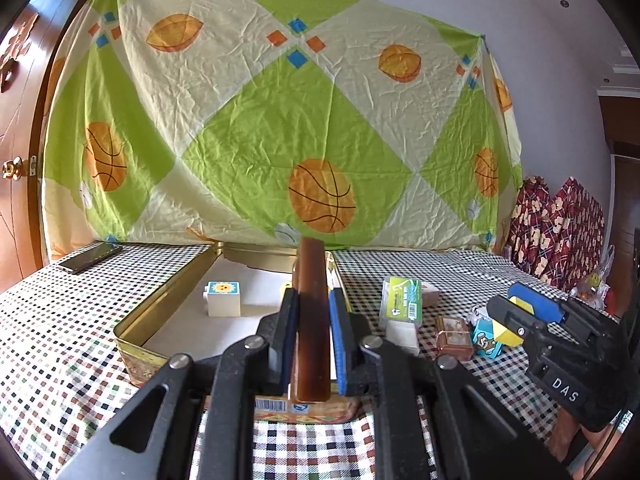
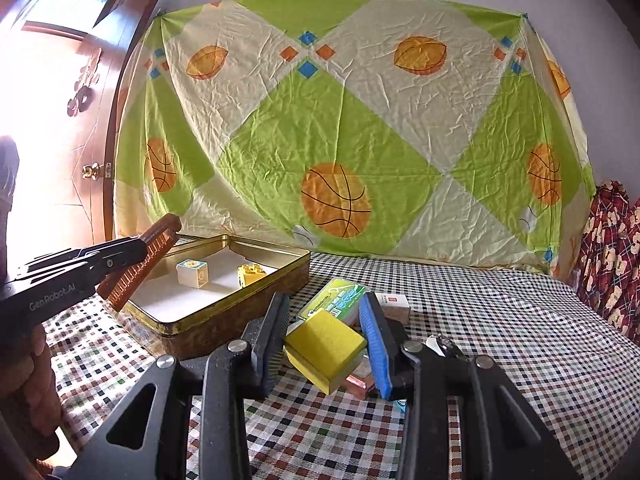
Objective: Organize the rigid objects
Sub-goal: 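Lower the brush over the tin with the left tool while the right holds the yellow cube, then lower the brush into the tin and open the left tool while the right releases the yellow cube there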
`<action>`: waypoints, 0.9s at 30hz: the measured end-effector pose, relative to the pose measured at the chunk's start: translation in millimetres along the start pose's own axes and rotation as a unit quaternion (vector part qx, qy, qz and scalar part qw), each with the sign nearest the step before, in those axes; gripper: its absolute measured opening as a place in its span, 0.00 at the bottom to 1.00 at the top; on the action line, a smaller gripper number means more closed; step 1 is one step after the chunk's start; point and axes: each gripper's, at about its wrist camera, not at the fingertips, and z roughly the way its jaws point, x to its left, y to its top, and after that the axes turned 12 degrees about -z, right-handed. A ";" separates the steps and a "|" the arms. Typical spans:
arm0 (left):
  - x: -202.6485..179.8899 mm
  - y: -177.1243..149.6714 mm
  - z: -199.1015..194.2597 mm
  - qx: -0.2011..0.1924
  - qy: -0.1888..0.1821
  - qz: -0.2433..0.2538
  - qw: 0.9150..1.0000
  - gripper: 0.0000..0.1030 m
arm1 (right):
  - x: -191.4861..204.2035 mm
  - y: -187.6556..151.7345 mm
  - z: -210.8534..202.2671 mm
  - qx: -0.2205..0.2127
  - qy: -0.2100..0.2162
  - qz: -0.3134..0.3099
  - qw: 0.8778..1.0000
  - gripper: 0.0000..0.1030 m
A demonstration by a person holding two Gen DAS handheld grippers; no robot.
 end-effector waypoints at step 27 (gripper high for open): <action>38.9 8.7 -6.7 -0.012 0.033 -0.024 0.999 0.14 | 44.9 14.6 9.8 -0.002 0.046 -0.030 0.998 0.38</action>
